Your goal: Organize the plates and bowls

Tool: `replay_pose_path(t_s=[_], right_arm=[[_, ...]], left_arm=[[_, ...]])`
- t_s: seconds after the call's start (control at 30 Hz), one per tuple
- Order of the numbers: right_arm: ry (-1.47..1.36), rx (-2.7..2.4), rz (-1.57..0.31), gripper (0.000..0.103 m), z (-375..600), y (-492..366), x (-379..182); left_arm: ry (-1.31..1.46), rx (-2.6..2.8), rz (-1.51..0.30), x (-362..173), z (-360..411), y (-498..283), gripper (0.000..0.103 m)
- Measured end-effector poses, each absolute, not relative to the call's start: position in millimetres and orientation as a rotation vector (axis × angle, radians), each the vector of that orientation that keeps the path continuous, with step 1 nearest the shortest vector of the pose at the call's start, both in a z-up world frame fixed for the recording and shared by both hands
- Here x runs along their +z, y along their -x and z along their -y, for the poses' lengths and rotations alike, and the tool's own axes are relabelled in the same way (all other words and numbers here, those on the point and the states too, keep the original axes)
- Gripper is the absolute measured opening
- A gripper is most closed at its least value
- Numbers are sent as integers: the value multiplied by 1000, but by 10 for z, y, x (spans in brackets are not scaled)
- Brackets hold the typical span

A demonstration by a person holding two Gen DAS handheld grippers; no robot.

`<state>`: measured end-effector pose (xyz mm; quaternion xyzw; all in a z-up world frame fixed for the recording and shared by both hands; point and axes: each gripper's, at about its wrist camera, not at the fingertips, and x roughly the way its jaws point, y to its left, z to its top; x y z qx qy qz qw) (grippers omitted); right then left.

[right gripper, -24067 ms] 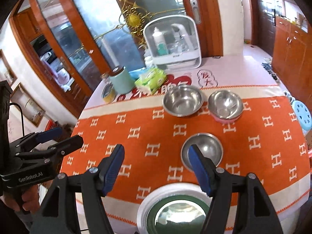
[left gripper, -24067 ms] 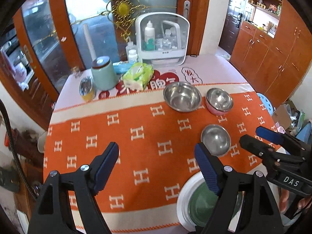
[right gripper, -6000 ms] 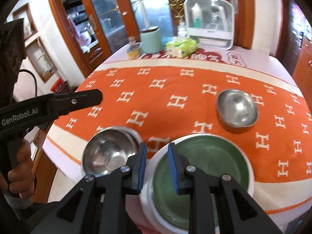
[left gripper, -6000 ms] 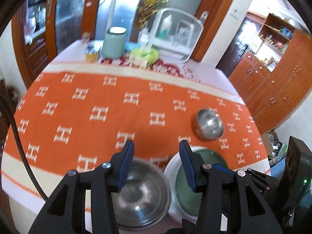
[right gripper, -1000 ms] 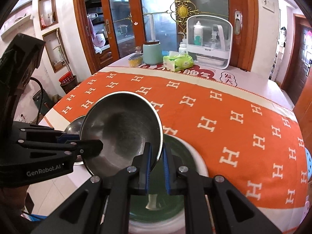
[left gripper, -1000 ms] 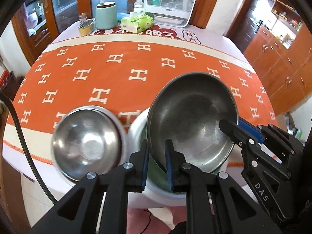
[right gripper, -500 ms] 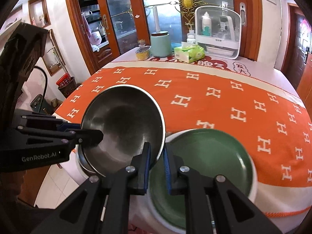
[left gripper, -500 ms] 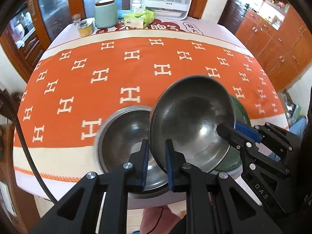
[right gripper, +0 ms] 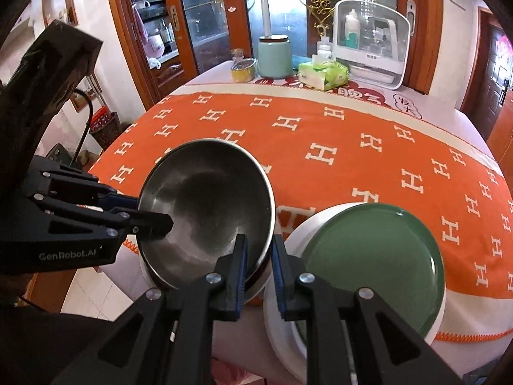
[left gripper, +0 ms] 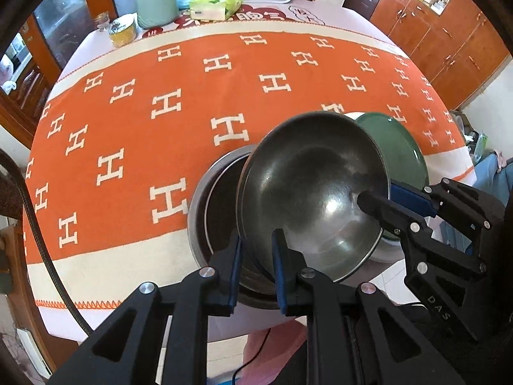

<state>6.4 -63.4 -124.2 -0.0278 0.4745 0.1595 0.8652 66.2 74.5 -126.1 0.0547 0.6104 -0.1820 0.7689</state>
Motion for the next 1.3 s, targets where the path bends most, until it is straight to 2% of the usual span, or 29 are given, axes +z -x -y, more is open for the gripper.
replay_pose_path(t_s=[0.17, 0.4, 0.43, 0.53, 0.57, 0.67, 0.77, 0.9, 0.97, 1.03, 1.3], right_arm=[[45, 365, -1060, 23, 608, -86, -1291], [57, 378, -1091, 25, 560, -95, -1300], [61, 378, -1091, 27, 554, -96, -1297], [80, 381, -1106, 41, 531, -113, -1296], [77, 387, -1112, 41, 530, -122, -1297], [62, 403, -1140, 41, 537, -167, -1309], [31, 418, -1174, 41, 552, -212, -1327], [-20, 415, -1216, 41, 602, -261, -1341], [-58, 408, -1255, 50, 647, -279, -1372], [-124, 405, -1307, 53, 717, -303, -1430], [-322, 384, -1390, 53, 881, -348, -1593]], left_arm=[[-123, -405, -1346, -1301, -767, -702, 22], [-117, -412, -1324, -1251, -800, -728, 35], [-117, -416, -1319, -1242, -807, -728, 35], [-123, -425, -1306, -1206, -824, -720, 38], [-119, -432, -1299, -1184, -838, -717, 39], [-91, -458, -1282, -1116, -889, -715, 54], [-91, -458, -1264, -1058, -924, -720, 57], [-86, -448, -1267, -1055, -985, -740, 66], [-82, -441, -1277, -1083, -1023, -762, 68], [-77, -436, -1290, -1114, -1054, -785, 69], [-70, -429, -1349, -1319, -1104, -877, 72]])
